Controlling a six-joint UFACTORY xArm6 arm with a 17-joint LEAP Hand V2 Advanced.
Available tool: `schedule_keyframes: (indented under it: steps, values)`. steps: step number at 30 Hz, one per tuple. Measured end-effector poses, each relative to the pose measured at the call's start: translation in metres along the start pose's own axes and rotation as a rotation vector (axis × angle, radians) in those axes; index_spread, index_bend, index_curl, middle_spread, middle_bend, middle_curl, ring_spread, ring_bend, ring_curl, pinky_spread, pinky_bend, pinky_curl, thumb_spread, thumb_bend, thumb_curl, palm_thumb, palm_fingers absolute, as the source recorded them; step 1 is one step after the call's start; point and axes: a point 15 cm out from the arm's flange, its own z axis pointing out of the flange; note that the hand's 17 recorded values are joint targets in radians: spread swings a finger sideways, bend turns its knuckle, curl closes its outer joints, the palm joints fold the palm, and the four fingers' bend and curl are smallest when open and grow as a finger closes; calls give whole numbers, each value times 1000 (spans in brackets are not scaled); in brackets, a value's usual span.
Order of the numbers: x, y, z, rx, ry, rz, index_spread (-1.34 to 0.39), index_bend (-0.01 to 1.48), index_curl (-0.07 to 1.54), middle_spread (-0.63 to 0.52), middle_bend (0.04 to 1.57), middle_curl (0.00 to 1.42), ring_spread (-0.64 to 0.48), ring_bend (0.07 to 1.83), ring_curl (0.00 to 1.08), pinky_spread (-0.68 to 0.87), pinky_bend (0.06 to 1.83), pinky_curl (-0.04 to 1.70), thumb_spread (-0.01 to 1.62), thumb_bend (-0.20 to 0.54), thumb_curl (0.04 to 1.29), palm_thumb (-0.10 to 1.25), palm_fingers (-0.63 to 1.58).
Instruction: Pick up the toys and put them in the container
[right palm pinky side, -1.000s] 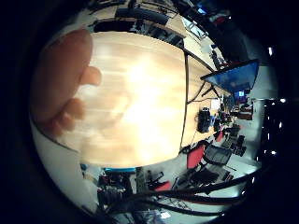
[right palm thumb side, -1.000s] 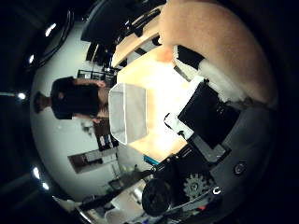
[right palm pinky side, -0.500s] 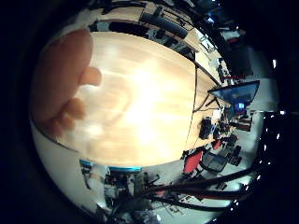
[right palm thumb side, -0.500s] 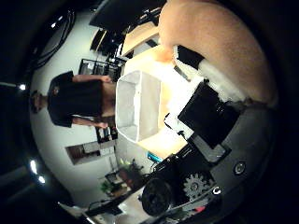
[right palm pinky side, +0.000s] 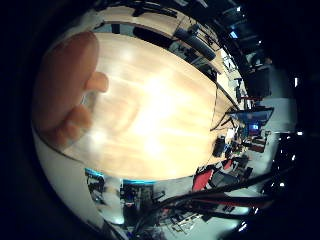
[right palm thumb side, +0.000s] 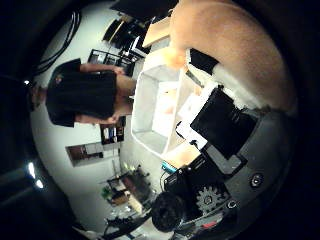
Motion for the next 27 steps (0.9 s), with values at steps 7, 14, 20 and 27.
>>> schedule_keyframes:
  steps: [7,14,20,27]
  values:
    - [-48,-7,13,-24,-9,-54,-631,185,832,-367,955,642,-319,1284,488,-428,1218,532,1074,-14,310,1051,1187]
    - [-91,-16,26,-27,-11,-109,-631,185,833,-370,956,642,-319,1279,487,-428,1218,533,1074,-14,310,1051,1185]
    - [-115,-19,37,-30,-9,-135,-632,185,834,-368,958,644,-322,1277,487,-428,1217,534,1074,-14,309,1051,1186]
    - [-148,-28,47,-7,3,-195,-632,184,834,-368,958,645,-318,1285,489,-424,1219,539,1084,-11,309,1054,1186]
